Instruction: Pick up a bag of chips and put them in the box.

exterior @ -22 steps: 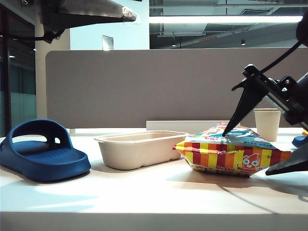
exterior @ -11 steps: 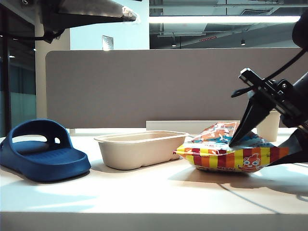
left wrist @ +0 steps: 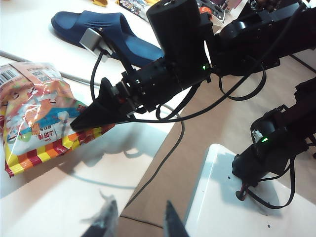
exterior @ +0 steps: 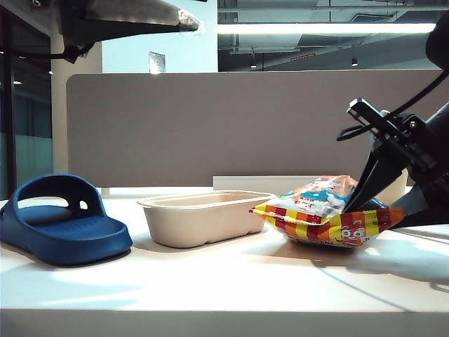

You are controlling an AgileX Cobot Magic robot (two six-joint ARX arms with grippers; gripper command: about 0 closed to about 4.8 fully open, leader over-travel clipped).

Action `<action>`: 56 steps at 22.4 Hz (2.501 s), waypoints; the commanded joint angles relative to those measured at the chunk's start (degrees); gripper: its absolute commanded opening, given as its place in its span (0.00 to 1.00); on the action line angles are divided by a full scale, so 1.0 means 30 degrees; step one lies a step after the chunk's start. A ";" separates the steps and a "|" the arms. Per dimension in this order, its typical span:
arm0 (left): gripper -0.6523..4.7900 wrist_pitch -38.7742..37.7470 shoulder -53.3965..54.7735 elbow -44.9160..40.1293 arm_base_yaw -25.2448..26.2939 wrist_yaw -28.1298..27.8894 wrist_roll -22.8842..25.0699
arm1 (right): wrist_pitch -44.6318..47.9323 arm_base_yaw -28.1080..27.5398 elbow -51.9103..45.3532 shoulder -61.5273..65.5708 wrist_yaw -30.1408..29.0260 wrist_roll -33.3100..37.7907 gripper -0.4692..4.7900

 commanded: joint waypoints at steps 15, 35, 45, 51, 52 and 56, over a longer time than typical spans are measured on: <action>0.34 0.0364 -0.0058 0.0066 0.0000 0.0015 0.0160 | 0.1268 0.0022 0.0051 -0.0073 -0.0044 -0.0117 0.11; 0.34 0.0350 -0.0058 0.0066 0.0036 -0.0867 0.0743 | 0.3432 0.0372 0.0408 -0.4473 -0.1188 0.1421 0.11; 0.34 0.0350 -0.0393 0.0073 0.0036 -0.0903 0.0867 | 0.4291 0.5748 0.2018 -0.3126 0.5916 0.1843 0.11; 0.34 0.0299 -0.1639 0.0073 0.0066 -0.0984 0.0903 | 0.6484 0.8779 0.2958 0.0109 0.9136 0.1902 0.11; 0.34 0.0277 -0.1763 0.0073 0.0066 -0.0984 0.0933 | 0.6499 0.9020 0.3235 0.0583 0.9610 0.1829 0.11; 0.34 -0.0444 -0.2310 0.0073 0.0073 -0.1290 0.0940 | 0.6652 0.9602 0.4415 0.2710 1.0367 0.1333 0.11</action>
